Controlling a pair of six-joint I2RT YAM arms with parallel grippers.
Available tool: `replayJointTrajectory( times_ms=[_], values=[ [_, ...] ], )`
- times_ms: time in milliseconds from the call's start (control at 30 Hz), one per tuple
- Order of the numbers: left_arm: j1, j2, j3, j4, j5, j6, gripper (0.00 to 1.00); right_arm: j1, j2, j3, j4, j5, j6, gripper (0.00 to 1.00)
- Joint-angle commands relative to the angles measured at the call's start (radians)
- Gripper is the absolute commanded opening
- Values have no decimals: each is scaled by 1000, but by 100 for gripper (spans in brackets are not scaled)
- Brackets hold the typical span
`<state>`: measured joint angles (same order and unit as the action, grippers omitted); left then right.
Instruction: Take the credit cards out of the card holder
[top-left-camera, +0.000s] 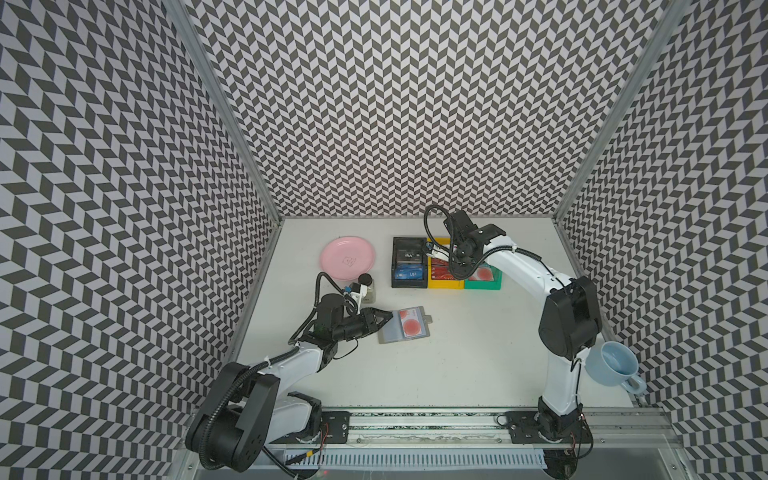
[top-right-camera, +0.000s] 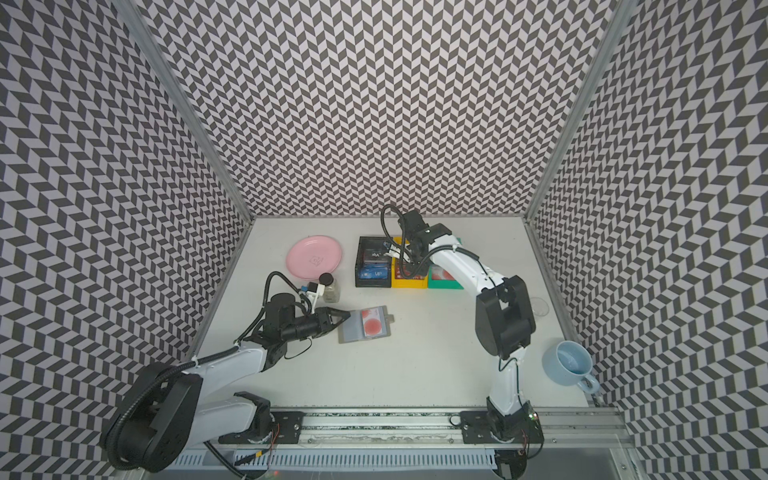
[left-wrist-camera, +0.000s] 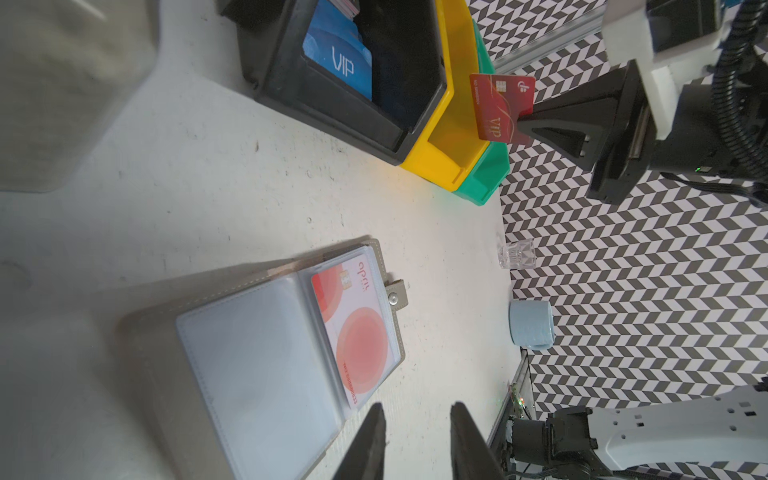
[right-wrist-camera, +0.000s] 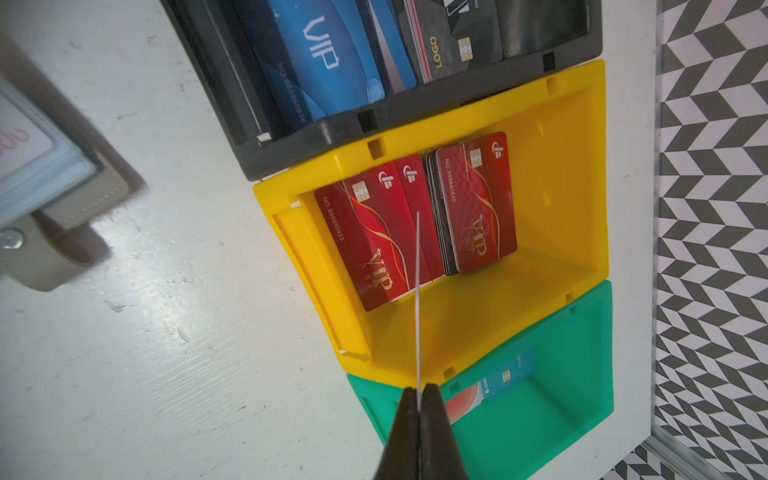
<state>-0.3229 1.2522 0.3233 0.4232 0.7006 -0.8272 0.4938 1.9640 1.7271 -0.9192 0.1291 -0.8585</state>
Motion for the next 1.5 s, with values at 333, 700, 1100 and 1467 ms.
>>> replayJointTrajectory(
  times_ms=[333, 700, 1100, 1467],
  values=[
    [-1, 74, 20, 44, -11, 16, 29, -3, 90, 18, -6, -58, -55, 0],
    [0, 117, 25, 57, -13, 22, 28, -3, 137, 38, -17, -80, -73, 0],
    [-2, 137, 25, 60, -12, 25, 28, -4, 160, 46, 32, -52, -74, 3],
    [-2, 136, 17, 60, -14, 28, 28, -14, 153, 57, 94, -25, -64, 20]
  ],
)
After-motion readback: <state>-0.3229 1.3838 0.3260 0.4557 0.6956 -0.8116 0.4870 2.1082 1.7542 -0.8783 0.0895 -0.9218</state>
